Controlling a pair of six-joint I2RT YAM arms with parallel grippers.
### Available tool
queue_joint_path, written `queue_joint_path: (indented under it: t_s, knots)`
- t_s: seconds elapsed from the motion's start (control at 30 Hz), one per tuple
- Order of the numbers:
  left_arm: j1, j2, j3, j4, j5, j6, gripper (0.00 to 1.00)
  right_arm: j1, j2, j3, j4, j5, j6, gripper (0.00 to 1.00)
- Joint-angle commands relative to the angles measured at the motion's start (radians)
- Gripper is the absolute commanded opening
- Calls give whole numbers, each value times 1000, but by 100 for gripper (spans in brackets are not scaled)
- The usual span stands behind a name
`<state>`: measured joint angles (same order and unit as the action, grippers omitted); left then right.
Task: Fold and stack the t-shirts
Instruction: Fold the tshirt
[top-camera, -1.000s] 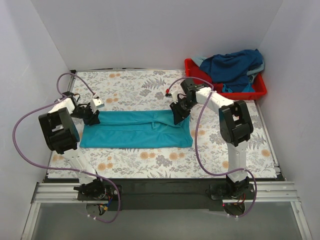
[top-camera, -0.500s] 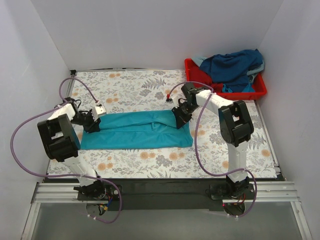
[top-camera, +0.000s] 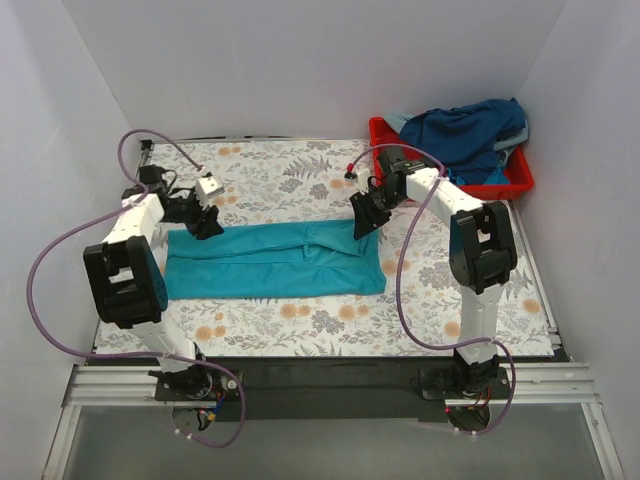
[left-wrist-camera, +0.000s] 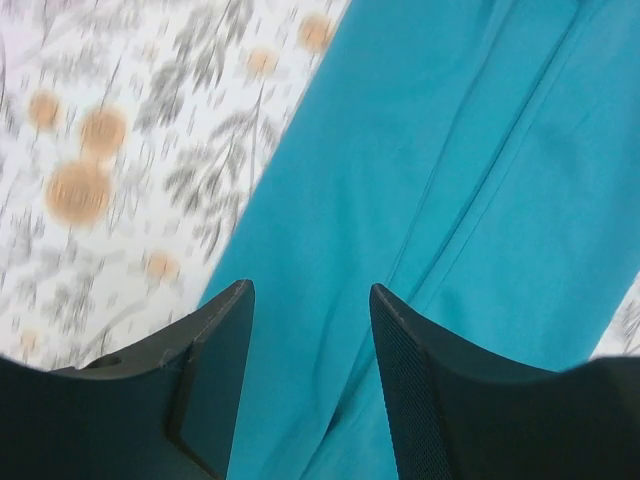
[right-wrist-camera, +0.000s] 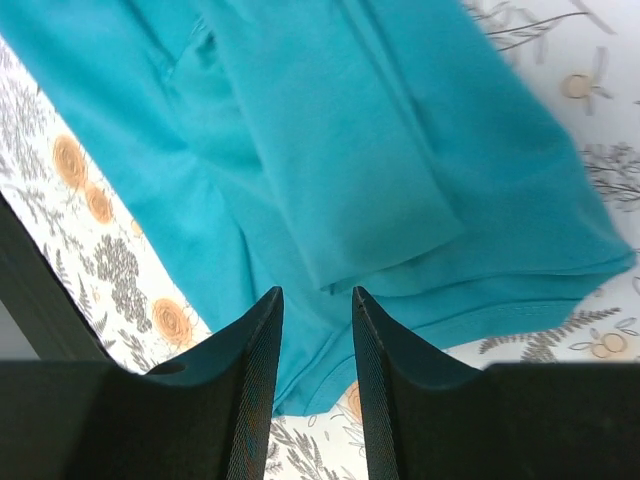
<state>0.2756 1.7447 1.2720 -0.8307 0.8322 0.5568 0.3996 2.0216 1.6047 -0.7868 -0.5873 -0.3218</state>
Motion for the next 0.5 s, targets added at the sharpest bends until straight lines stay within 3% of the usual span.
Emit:
queue_joint_path:
  t_s: [0.0, 0.03, 0.17, 0.47]
  knots:
    - [-160, -71, 26, 132, 41, -311, 48, -19, 49, 64, 0, -11, 89, 41]
    - [-194, -56, 29, 177, 27, -434, 47, -27, 61, 69, 6, -5, 111, 40]
    - [-384, 31, 70, 246, -48, -685, 47, -41, 86, 92, 26, 14, 153, 38]
    - [-522, 240, 207, 320, -100, -929, 47, -41, 157, 133, 41, 11, 167, 39]
